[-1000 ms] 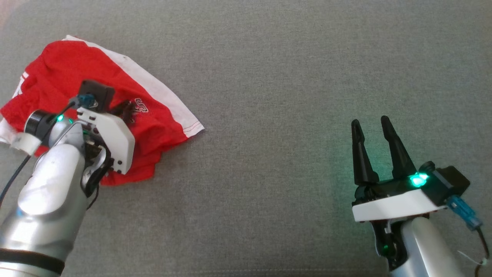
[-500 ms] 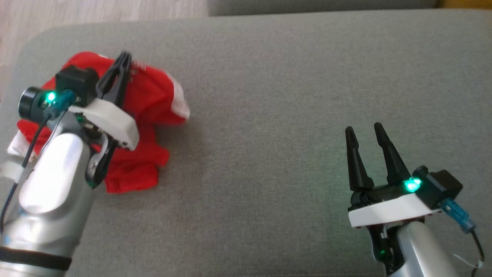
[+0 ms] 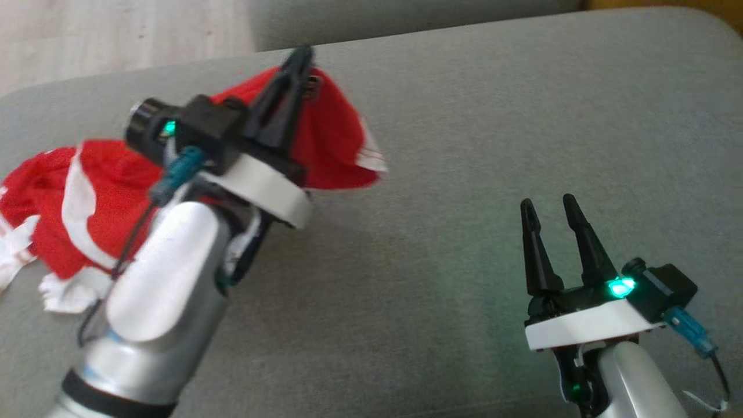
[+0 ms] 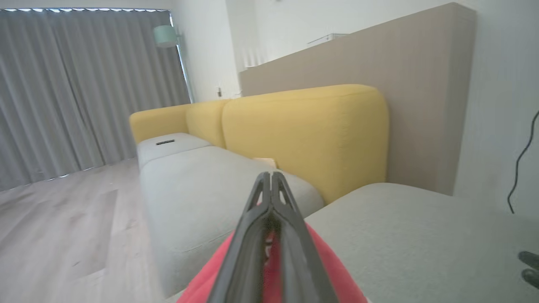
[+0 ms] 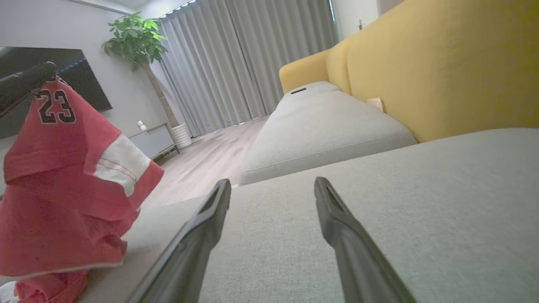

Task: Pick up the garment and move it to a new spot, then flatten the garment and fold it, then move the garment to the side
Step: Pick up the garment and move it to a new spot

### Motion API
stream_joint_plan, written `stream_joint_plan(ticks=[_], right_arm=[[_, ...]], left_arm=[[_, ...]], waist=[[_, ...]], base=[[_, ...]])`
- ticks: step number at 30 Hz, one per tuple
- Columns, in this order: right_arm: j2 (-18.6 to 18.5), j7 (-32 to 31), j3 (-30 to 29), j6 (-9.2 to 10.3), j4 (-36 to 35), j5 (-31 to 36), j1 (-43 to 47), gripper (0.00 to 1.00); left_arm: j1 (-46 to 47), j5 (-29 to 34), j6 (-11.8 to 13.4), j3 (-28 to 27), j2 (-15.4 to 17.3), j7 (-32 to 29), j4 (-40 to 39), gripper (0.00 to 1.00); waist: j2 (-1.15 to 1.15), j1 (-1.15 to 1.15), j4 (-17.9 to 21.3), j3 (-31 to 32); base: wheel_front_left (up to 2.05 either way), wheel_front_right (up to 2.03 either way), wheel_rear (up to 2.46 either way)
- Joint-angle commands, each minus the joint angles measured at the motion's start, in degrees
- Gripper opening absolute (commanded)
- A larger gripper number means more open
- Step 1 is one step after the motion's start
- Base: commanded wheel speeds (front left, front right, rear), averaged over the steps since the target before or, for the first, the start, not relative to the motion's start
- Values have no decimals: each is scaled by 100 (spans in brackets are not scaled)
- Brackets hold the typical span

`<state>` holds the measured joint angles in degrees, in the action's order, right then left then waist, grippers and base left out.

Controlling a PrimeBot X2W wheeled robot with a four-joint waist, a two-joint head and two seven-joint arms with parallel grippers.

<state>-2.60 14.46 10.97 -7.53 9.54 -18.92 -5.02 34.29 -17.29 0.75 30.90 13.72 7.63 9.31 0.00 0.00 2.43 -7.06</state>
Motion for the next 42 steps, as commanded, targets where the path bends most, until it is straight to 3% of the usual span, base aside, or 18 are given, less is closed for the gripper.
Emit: stream_joint_plan(ticks=[1, 14, 19, 20, 21, 26, 31, 37, 42], right_arm=[[-28, 54, 151, 4, -219, -55, -172, 100], [-28, 54, 397, 4, -347, -415, -513, 100], [-28, 54, 418, 4, -361, -506, -538, 100], [-28, 54, 418, 4, -363, -517, -539, 100], [-28, 54, 417, 4, -367, -523, -536, 100], [-28, 54, 295, 4, -380, -498, -507, 100], [-28, 54, 61, 4, -388, -364, -457, 100], [-28, 54, -232, 4, -386, -116, -335, 100], [-28, 54, -453, 4, -320, 115, -194, 100]], left_arm=[[410, 85, 44, -115, -12, -53, -271, 0], [1464, 223, 116, 176, -738, 34, 459, 0], [1839, 174, 189, 99, -863, 220, 957, 0], [1921, 170, 203, 87, -887, 296, 1085, 46], [1984, 153, 208, 79, -907, 344, 1229, 100], [2088, 129, 251, 19, -922, 566, 1720, 100], [1811, 4, 338, -302, -685, 704, 1762, 100], [842, -132, 392, -890, -103, 734, 1014, 100], [-486, -192, 414, -1191, 105, 735, 230, 100]], waist=[[0, 0, 280, -89], [0, 0, 1771, -584], [0, 0, 2043, -652], [0, 0, 2073, -658], [0, 0, 2091, -662], [0, 0, 1972, -627], [0, 0, 1487, -494], [0, 0, 695, -319], [0, 0, 166, -127]], base=[[0, 0, 0], [0, 0, 0], [0, 0, 0], [0, 0, 0], [0, 0, 0], [0, 0, 0], [0, 0, 0], [0, 0, 0], [0, 0, 0]])
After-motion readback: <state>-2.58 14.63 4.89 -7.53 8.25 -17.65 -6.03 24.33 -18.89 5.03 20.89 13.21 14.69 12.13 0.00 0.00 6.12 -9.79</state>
